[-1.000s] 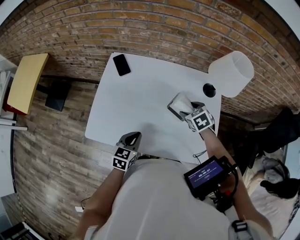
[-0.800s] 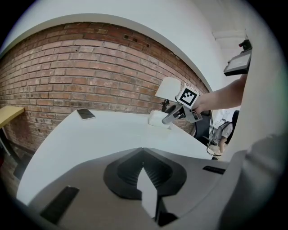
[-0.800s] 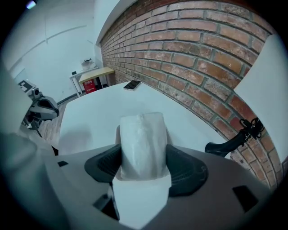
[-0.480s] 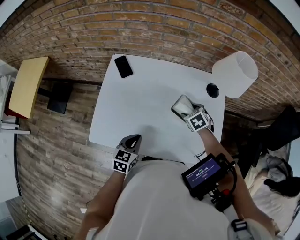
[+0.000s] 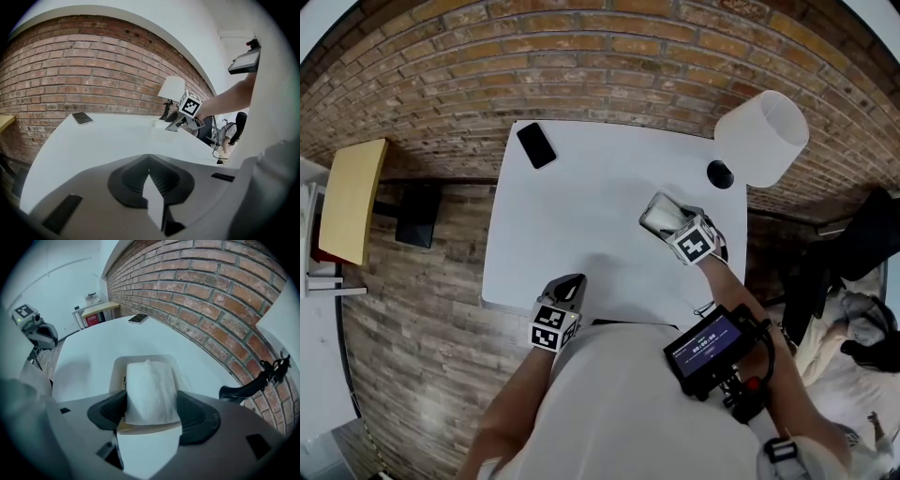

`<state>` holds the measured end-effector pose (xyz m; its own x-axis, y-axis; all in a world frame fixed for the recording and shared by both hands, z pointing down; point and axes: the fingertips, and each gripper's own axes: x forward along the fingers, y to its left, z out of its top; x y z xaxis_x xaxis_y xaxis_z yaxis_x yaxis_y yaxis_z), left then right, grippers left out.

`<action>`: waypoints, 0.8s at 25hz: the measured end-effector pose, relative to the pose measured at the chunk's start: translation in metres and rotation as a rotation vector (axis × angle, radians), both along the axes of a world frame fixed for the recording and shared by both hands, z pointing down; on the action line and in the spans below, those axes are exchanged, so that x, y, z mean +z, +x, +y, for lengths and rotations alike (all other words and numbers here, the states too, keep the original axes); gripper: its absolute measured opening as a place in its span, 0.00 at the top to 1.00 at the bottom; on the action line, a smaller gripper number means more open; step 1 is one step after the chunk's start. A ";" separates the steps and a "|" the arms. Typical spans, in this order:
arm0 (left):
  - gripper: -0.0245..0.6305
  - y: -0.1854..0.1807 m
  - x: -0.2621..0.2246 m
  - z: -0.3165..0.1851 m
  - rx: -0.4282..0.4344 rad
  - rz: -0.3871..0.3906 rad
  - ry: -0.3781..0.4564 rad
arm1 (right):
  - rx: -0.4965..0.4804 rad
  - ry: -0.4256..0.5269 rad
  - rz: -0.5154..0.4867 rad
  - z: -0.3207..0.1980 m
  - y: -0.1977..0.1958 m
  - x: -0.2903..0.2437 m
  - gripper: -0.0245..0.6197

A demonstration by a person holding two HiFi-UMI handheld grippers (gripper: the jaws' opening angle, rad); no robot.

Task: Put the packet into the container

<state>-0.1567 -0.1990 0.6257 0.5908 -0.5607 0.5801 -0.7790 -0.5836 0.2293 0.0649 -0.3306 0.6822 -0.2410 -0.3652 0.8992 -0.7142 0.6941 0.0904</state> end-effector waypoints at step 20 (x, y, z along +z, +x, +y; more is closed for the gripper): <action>0.95 0.046 -0.004 -0.009 0.172 0.017 0.037 | 0.201 0.273 -0.222 0.029 0.030 -0.083 0.68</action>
<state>-0.1108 -0.2077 0.6217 0.6891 -0.4716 0.5501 -0.6635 -0.7160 0.2173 0.0949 -0.3020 0.5988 -0.3181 -0.6430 0.6966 -0.8563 0.5103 0.0800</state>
